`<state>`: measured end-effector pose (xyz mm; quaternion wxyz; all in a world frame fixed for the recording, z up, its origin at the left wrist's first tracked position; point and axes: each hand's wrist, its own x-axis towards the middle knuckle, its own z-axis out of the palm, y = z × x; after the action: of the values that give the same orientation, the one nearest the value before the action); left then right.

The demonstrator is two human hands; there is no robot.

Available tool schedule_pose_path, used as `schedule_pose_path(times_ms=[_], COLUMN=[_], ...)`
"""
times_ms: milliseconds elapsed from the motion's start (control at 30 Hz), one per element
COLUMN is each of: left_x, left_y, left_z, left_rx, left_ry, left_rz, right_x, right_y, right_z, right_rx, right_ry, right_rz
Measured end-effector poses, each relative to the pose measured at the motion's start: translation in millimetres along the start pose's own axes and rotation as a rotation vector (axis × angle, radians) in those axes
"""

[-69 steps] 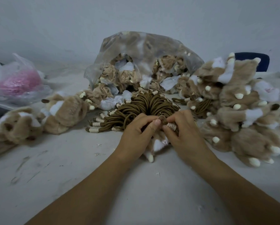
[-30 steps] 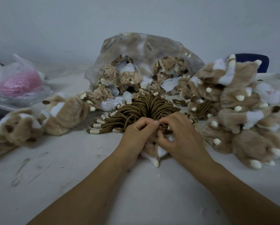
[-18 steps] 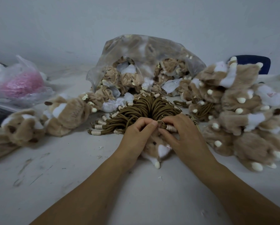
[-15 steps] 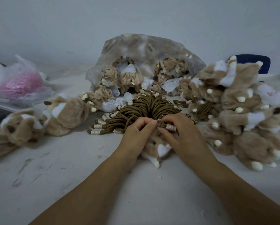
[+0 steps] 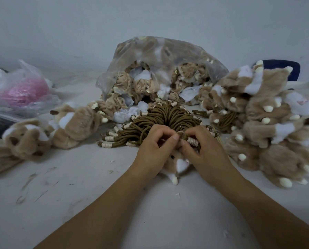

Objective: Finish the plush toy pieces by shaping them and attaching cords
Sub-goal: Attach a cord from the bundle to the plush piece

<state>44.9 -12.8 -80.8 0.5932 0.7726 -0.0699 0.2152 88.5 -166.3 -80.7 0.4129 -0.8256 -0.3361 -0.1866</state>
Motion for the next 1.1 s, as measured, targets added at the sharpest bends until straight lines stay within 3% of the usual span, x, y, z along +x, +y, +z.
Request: schedule_pose_path(times_ms=[100, 267, 467, 667, 1100], left_x=[-1.2, -2.2, -0.9, 2.1, 2.1], left_y=[-0.2, -0.3, -0.3, -2.3, -7.8], left_z=[0.8, 1.3, -1.2, -5.9, -4.8], left_rx=[0.070, 0.046, -0.236, -0.584, -0.466], left_ry=[-0.024, -0.050, -0.031, -0.114, -0.196], left_rz=[0.092, -0.046, -0.221, -0.340, -0.314], right_x=[-0.9, -0.7, -0.4, -0.6, 0.2], right_y=[4.1, 4.2, -0.2, -4.2, -8.5], right_z=[0.9, 1.1, -0.4, 0.5, -1.7], right_rx=[0.078, 0.063, 0.037, -0.025, -0.061], right_ry=[0.014, 0.005, -0.014, -0.016, 0.050], right_rz=[0.069, 0.006, -0.013, -0.002, -0.060])
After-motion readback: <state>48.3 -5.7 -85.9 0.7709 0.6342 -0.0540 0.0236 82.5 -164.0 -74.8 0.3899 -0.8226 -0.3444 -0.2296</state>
